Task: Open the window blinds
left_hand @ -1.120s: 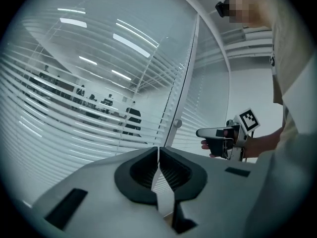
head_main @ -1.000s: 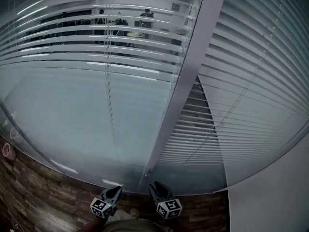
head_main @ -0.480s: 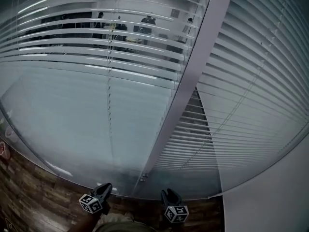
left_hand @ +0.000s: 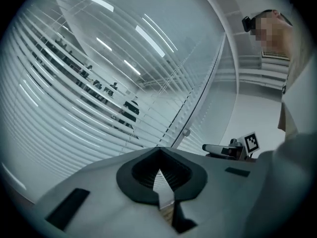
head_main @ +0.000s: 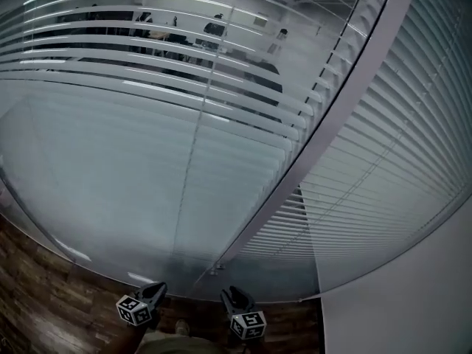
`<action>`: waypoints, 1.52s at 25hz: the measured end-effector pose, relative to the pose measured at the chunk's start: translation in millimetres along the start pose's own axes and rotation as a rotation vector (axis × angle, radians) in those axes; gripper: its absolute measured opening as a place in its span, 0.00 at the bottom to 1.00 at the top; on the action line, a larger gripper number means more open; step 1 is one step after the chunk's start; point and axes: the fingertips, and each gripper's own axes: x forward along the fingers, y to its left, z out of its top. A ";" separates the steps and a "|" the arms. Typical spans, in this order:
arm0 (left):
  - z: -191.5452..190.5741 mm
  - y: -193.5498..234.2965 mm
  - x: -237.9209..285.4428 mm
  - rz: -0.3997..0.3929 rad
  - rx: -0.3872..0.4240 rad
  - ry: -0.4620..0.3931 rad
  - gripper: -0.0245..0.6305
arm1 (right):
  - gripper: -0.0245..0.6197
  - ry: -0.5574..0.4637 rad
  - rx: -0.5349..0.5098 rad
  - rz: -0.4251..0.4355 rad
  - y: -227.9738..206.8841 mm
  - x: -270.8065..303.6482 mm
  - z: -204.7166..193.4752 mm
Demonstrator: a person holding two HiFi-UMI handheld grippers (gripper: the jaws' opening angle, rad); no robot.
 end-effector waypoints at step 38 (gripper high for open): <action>-59.9 -34.4 -170.6 0.019 -0.072 0.046 0.06 | 0.22 0.054 0.040 -0.029 91.5 -68.3 -66.5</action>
